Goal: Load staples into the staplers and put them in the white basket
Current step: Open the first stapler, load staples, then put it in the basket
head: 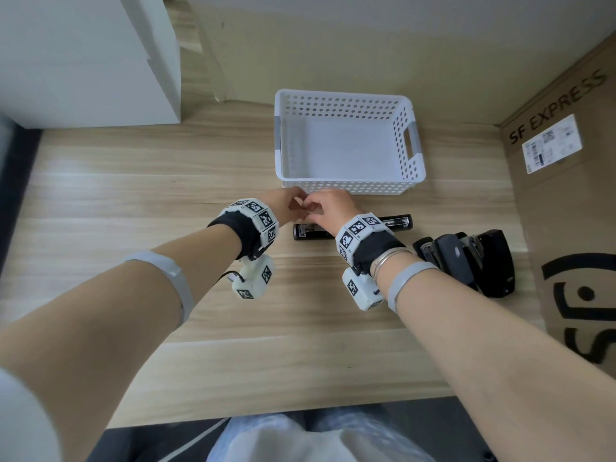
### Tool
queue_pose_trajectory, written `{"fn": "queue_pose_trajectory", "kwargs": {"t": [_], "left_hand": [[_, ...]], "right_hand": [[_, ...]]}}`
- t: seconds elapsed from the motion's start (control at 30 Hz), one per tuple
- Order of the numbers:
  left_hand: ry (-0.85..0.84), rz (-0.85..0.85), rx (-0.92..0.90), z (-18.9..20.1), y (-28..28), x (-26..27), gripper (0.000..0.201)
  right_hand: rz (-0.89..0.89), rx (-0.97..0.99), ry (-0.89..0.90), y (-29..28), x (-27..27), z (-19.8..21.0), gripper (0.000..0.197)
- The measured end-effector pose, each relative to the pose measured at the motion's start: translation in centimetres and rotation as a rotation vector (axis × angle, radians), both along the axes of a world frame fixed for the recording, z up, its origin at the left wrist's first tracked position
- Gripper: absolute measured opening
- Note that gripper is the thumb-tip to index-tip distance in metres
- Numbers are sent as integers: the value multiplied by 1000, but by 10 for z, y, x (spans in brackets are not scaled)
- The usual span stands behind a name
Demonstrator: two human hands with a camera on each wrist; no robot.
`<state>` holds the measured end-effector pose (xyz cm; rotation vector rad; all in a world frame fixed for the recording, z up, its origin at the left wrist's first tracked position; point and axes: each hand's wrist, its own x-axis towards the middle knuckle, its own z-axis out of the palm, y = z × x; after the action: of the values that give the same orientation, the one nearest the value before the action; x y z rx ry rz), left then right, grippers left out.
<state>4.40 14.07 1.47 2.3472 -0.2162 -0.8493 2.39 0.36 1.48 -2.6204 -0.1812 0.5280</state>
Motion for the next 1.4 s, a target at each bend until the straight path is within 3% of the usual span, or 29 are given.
{"fn": "queue_pose_trajectory", "kwargs": {"t": [0.23, 0.37, 1.17, 1.4], "left_hand": [[26, 24, 2, -13, 1, -5, 22], [72, -62, 24, -19, 8, -9, 32], [-28, -130, 51, -22, 10, -12, 41], [-71, -119, 20, -20, 17, -9, 41]], "right_hand": [[72, -161, 39, -4, -4, -2, 17], [115, -203, 6, -6, -10, -5, 17], [138, -209, -7, -4, -15, -5, 19], [85, -174, 61, -2, -8, -8, 22]]}}
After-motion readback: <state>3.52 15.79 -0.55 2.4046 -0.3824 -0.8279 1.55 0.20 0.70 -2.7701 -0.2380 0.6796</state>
